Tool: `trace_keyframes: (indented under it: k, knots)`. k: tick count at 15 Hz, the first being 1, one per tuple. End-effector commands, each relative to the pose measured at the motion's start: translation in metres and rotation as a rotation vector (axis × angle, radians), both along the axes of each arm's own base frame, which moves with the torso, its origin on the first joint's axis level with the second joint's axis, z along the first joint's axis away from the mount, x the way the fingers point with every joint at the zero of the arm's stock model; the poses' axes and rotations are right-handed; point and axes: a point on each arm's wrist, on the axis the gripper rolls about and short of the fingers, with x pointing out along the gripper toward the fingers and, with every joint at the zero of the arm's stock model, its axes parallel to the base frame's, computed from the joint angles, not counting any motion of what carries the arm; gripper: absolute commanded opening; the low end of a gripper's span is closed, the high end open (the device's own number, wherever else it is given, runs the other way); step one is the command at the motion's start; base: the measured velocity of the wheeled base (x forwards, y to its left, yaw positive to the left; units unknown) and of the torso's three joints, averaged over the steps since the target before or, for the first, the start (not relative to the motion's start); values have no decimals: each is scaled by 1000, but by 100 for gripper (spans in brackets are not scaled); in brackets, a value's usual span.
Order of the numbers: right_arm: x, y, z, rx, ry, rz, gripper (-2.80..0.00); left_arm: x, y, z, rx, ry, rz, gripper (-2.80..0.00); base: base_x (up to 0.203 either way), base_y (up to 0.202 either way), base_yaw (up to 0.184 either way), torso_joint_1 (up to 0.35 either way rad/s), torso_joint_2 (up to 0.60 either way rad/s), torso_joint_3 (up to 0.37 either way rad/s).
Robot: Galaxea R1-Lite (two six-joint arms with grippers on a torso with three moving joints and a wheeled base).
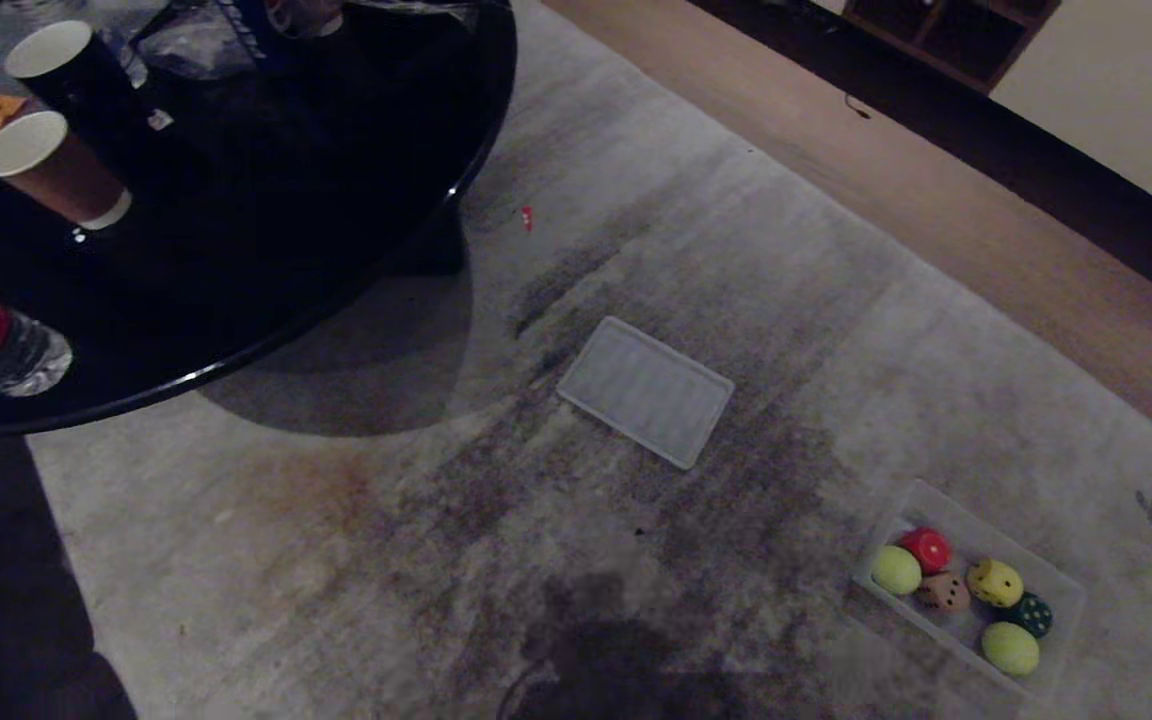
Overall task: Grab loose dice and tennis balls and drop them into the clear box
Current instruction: Close the lid
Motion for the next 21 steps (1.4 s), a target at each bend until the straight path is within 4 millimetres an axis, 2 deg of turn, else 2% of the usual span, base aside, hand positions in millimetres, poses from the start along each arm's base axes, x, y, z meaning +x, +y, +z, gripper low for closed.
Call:
trace_keyframes:
  k: [1,5,11,18,21]
  knots:
    - [1,0,-3,0,13,1,-280,0,0,0,-3,3,1,-280,-2,-7,169,2,2,6]
    - [1,0,-3,0,13,1,-280,0,0,0,-1,3,1,-280,0,-6,130,0,2,4]
    - [1,0,-3,0,13,1,-280,0,0,0,-17,1,1,-280,0,0,0,0,0,0]
    - [1,0,-3,0,13,1,-280,0,0,0,-20,1,2,-280,170,0,1,2,2,3]
    - [1,0,-3,0,13,4,-280,0,0,0,-20,1,2,-280,31,0,0,1,1,2]
